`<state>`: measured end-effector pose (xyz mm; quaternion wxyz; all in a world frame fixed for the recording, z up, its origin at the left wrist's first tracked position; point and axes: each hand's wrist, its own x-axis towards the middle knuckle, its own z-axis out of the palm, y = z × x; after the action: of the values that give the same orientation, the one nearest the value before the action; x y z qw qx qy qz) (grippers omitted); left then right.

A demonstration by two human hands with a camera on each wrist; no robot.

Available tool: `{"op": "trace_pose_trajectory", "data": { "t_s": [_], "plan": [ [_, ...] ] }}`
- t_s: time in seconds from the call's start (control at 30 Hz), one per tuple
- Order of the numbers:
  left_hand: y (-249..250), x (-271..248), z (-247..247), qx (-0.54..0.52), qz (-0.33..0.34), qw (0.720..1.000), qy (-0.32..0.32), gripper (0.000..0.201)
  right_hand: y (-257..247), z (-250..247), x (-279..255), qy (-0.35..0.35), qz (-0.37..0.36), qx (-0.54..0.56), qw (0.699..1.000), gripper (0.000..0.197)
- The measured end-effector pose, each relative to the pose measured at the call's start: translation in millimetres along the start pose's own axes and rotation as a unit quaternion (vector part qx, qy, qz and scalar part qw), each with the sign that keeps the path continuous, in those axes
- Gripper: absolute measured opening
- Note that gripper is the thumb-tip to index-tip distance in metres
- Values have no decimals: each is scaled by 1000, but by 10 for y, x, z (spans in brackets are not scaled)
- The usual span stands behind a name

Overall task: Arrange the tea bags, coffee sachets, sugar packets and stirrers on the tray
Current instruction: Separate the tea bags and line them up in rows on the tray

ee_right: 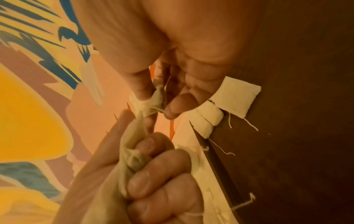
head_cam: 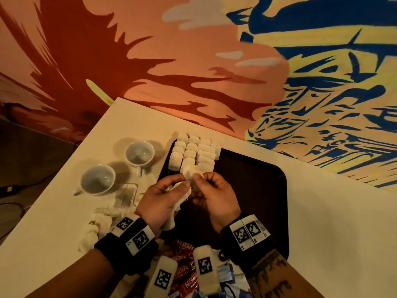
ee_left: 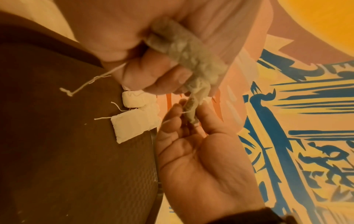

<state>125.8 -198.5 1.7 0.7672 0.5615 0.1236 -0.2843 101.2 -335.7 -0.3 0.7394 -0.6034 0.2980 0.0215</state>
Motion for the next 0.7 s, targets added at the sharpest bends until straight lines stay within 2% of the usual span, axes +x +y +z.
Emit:
{"op": "trace_pose_trajectory", "data": {
  "t_s": [0.07,0.17,0.23,0.3,0.37,0.47,0.53,0.6,0.7],
  "plan": [
    [-3,-5,22,3,9,1000,29,23,36,11,-51,-21,8,3,1000,12],
    [1,-22,6,28,19,998,50,6,89,3,-88,-50,-11,-56,997,8],
    [5,-39,-49,75,43,995,44,8,87,-2,-94,-61,-52,-102,992,6],
    [21,-55,-113,146,72,986,30,12,85,-17,-77,-70,-107,-133,983,22],
    [40,-73,-168,200,85,976,21,14,75,-36,-61,-86,-138,-163,973,27],
    [54,-82,-251,260,73,963,12,8,110,-39,-29,-129,-170,-249,945,19],
    [45,-47,-333,299,55,953,2,6,117,-29,25,-134,-169,-288,933,13],
    [34,10,-421,287,33,957,21,8,101,-24,111,-119,-156,-314,929,11],
    [11,119,-579,209,10,975,73,9,70,-1,288,-85,-141,-363,917,5]
  ]
}}
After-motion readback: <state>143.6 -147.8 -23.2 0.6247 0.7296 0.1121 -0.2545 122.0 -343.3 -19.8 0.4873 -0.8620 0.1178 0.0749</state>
